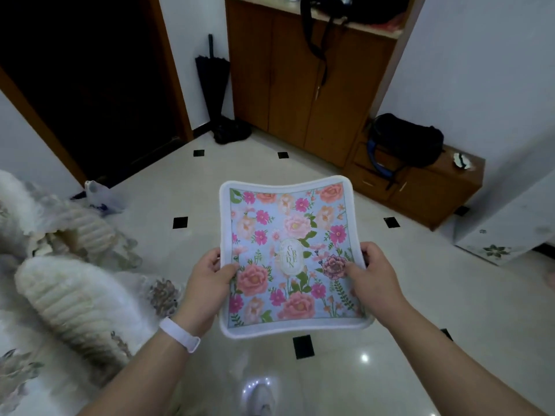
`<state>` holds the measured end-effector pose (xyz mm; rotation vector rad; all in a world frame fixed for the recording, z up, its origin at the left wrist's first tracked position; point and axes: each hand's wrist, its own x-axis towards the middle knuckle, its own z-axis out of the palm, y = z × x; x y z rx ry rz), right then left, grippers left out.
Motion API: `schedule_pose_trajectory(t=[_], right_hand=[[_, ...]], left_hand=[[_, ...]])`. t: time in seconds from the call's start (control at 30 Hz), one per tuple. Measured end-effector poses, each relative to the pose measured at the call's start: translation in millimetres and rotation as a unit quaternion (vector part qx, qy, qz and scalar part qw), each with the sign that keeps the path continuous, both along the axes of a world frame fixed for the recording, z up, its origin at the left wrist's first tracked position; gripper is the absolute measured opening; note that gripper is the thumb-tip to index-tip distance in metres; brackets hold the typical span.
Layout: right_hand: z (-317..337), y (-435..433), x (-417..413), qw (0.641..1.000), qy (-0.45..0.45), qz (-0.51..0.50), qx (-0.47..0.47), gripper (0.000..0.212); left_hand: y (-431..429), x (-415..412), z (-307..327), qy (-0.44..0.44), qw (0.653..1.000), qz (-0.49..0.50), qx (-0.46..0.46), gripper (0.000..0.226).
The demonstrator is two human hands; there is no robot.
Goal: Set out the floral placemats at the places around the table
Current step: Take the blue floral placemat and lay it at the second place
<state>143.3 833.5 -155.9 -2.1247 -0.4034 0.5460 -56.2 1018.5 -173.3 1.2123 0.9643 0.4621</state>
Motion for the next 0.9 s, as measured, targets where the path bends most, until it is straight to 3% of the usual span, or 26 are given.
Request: schedule_pose_trajectory(t=[0.47, 0.9], right_hand=[[-20.7, 197.8, 100.1, 0.992, 0.004, 0.128, 0.001, 0.011], [-16.1, 435.3, 231.6, 0.954, 0.050, 0.294, 0.035, 0.010]], left_hand=[[144.7, 64.6, -10.7, 0.028, 0.990, 0.135, 0.005, 0.016], [293.9, 165.1, 14.5, 0.014, 0.949, 0.313, -0.018, 0.024]])
